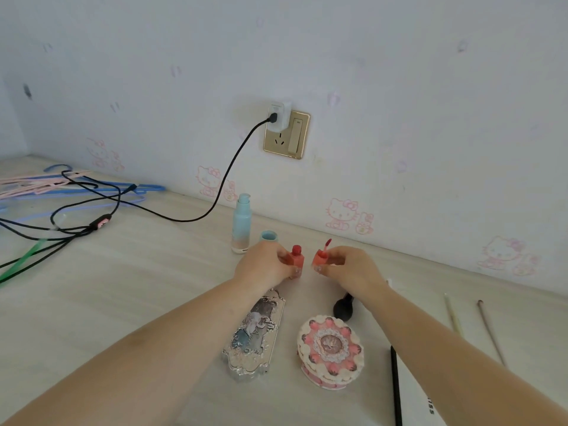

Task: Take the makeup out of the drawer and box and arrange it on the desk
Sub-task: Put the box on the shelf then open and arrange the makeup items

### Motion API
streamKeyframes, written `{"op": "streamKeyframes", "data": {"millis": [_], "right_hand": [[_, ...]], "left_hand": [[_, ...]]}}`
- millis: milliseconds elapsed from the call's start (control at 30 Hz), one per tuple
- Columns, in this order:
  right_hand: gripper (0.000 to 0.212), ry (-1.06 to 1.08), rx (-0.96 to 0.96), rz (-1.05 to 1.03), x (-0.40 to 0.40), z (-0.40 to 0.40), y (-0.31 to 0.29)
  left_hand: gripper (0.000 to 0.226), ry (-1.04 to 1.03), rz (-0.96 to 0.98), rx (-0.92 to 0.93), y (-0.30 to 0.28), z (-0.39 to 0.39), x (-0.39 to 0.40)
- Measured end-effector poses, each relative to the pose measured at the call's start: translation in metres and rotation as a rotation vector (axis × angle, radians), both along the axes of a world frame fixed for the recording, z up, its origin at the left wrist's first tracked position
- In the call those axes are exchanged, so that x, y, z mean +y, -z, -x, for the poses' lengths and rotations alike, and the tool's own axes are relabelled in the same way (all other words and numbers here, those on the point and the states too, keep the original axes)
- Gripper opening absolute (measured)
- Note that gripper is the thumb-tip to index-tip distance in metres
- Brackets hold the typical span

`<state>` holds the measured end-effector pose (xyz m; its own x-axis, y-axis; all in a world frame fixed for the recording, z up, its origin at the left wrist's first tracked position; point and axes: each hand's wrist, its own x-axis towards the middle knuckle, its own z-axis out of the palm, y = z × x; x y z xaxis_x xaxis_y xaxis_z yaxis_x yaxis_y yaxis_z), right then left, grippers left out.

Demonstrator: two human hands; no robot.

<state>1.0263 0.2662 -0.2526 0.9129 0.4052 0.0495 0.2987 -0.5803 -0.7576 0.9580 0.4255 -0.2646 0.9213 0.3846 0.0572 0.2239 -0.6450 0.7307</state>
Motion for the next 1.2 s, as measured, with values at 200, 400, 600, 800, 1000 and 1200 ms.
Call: {"op": "streamKeyframes", "data": {"millis": [200, 400, 600, 800, 1000, 1200], "right_hand": [[0.026, -0.049, -0.102, 0.149, 0.006, 0.001, 0.004], [0.033, -0.047, -0.103, 0.173, 0.006, 0.003, 0.007], [0.066, -0.057, 0.038, 0.124, -0.016, 0.003, -0.010], [0.026, -0.065, -0.166, 0.199, -0.070, -0.002, -0.025], [0.040, -0.234, -0.284, 0.448, -0.075, -0.005, -0.012], [0.039, -0.360, -0.461, 0.729, -0.069, -0.003, -0.002]], "left_hand": [[0.015, -0.002, -0.003, -0.004, 0.000, -0.003, 0.000], [0.014, 0.005, -0.044, 0.019, 0.005, -0.005, 0.000], [0.065, 0.042, -0.053, 0.067, -0.001, 0.008, 0.005], [0.022, 0.049, -0.001, -0.096, -0.008, 0.049, 0.012], [0.029, 0.238, -0.072, -0.102, -0.029, 0.036, -0.042], [0.042, 0.358, -0.495, 0.170, -0.025, 0.016, -0.088]]}}
